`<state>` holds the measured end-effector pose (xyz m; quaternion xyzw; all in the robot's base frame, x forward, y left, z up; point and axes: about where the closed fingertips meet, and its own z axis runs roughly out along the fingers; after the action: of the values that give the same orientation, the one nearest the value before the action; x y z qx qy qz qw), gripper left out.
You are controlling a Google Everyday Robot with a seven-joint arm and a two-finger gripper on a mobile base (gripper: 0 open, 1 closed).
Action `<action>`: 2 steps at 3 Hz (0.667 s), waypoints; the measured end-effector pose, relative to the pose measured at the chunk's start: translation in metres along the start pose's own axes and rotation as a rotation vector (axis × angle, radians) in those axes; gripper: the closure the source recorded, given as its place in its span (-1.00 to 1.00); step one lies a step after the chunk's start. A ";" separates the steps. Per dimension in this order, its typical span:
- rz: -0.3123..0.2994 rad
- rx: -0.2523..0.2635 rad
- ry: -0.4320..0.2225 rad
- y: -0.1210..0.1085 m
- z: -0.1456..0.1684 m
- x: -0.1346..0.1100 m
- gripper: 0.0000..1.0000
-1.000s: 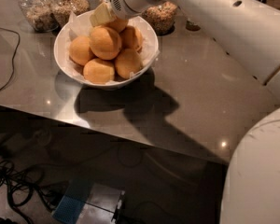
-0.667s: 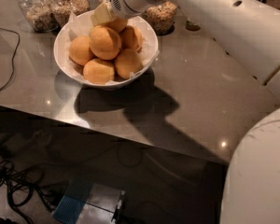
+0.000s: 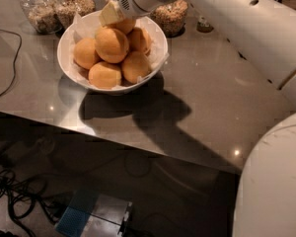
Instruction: Pick orange from white bowl
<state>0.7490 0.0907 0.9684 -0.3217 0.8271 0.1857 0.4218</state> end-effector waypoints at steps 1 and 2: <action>0.000 0.000 0.000 0.000 -0.001 -0.001 1.00; -0.010 -0.067 -0.035 0.001 -0.012 -0.008 1.00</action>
Offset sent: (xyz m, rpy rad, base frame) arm -0.0679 -0.0774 0.1697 0.5406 -0.0792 0.6645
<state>0.7452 0.0871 0.9825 -0.3366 0.8112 0.2168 0.4263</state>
